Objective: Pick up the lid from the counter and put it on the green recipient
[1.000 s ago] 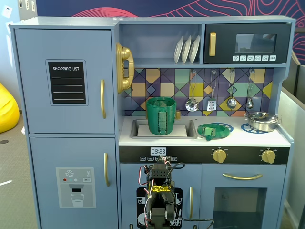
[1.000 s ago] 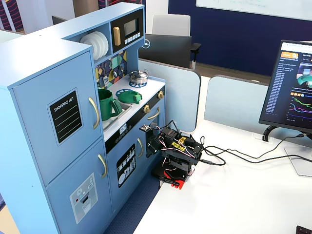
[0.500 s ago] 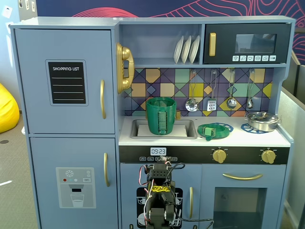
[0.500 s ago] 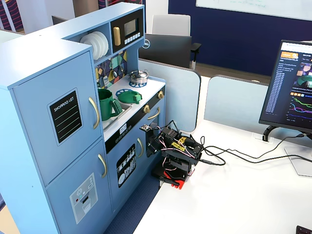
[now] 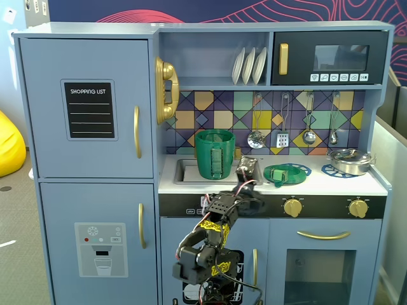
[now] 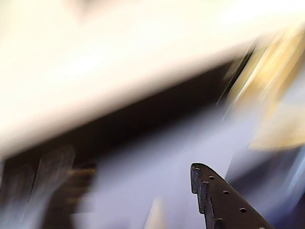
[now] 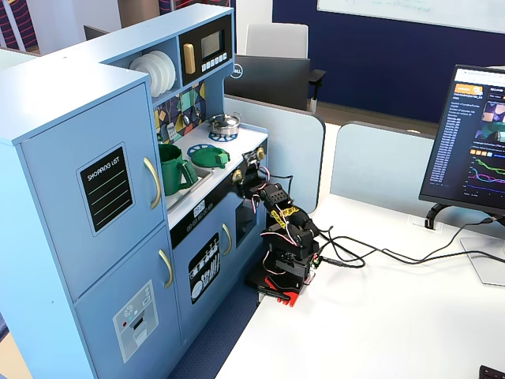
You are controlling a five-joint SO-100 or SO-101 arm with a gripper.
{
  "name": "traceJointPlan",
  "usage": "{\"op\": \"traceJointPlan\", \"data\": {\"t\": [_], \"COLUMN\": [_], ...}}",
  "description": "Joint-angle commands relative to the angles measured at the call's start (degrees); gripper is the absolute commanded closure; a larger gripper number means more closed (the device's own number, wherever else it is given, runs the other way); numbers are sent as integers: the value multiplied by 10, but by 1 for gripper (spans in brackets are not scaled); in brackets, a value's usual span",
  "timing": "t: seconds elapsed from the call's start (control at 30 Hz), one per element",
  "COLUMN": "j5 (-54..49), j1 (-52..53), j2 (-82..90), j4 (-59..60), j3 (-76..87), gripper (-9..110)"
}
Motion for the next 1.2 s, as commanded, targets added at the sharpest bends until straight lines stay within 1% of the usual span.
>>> {"op": "traceJointPlan", "data": {"t": [0.0,0.13,0.37,0.7,1.17], "j5": [-10,-5,-5,-6,-4], "j1": [38,43,40,35,25], "j2": [-27,-42,-115,-262,-427], "j4": [-162,-188,-250,-287,-301], "j3": [4,9,-18,-134,-287], "gripper": [57,54,55,58,61]}}
